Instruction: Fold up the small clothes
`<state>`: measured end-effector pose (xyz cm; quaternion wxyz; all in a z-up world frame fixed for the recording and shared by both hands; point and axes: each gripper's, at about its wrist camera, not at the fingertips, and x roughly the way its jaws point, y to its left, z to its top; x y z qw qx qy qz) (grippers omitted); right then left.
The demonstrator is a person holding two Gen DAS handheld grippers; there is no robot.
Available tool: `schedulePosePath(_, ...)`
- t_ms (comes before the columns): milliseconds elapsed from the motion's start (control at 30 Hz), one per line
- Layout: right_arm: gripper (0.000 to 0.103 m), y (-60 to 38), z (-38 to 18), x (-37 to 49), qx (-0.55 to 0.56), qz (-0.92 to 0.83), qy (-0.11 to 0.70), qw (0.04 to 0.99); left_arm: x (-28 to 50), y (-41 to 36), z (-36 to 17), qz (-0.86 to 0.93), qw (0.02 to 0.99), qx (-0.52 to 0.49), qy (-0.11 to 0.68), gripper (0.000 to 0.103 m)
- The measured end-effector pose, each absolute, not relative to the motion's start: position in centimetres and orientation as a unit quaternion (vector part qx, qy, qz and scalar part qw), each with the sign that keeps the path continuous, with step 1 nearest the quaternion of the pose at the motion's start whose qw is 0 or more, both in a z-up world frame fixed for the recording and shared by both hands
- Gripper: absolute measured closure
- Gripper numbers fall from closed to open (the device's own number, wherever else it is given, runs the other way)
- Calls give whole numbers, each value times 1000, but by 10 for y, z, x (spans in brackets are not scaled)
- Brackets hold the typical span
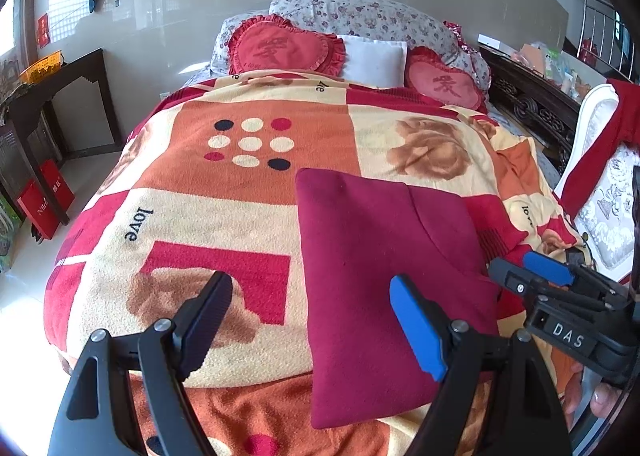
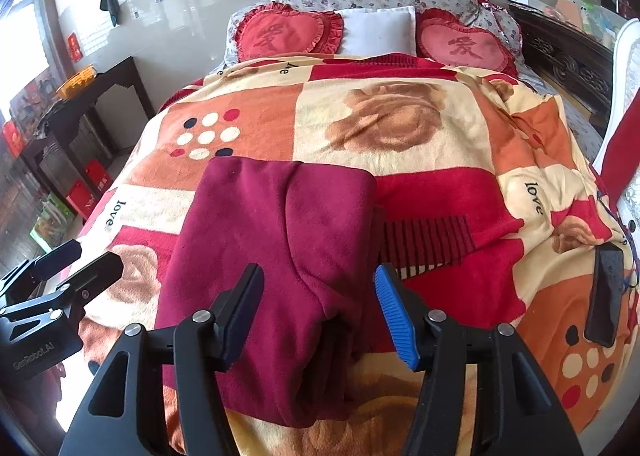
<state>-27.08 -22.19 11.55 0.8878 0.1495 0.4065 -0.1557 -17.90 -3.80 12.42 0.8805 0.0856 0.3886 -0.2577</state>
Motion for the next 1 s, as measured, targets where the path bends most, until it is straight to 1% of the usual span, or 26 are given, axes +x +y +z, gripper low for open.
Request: schedulePosePath(1000, 63, -223, 109, -264, 164, -147, 414, 883, -172, -38, 120, -248, 882, 84, 393, 18)
